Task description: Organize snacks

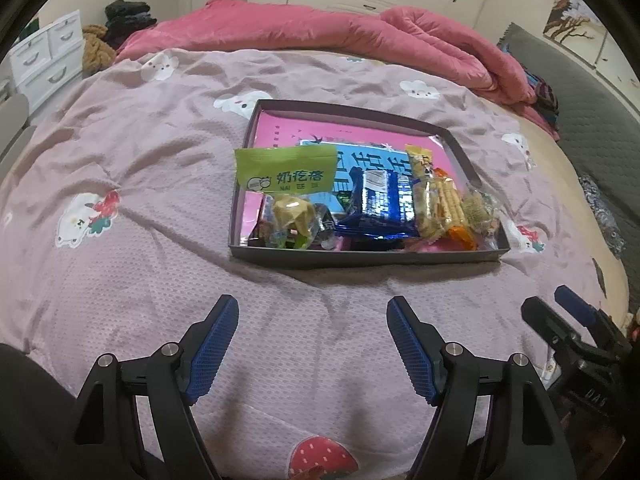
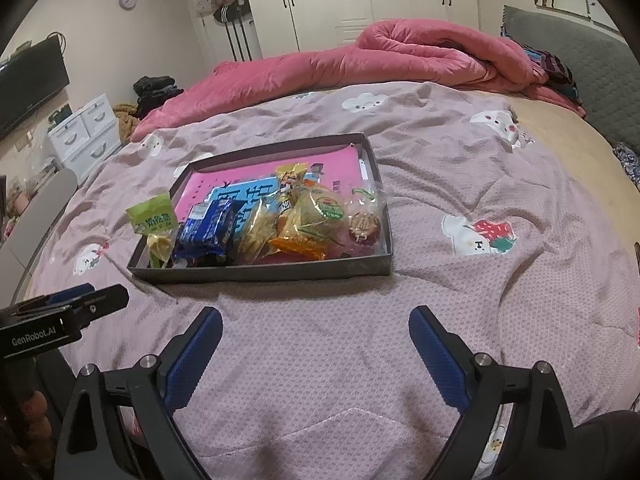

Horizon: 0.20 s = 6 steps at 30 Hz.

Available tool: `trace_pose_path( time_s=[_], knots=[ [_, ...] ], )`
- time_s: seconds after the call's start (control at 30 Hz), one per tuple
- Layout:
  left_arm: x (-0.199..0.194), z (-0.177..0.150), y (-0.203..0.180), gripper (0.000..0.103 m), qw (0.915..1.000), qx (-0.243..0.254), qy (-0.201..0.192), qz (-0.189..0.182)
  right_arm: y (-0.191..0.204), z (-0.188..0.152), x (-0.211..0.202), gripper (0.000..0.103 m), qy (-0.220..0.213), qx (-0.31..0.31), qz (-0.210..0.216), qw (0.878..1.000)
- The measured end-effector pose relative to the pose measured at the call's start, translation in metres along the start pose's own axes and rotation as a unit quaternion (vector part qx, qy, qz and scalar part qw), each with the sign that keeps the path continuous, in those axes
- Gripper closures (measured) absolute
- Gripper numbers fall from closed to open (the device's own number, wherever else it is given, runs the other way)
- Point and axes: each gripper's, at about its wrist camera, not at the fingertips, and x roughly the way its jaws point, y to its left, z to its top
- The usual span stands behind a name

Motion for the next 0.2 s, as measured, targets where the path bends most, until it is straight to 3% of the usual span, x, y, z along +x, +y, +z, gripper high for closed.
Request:
trace_pose_path(
  time_s=[0.2],
  knots=[
    [0.004,0.006,0.017,0.025,0.9998,-0.02,-0.003,0.003,-0.016,0.01,0.003,0.002,-0.013,0.027,0.005,1.0]
  ],
)
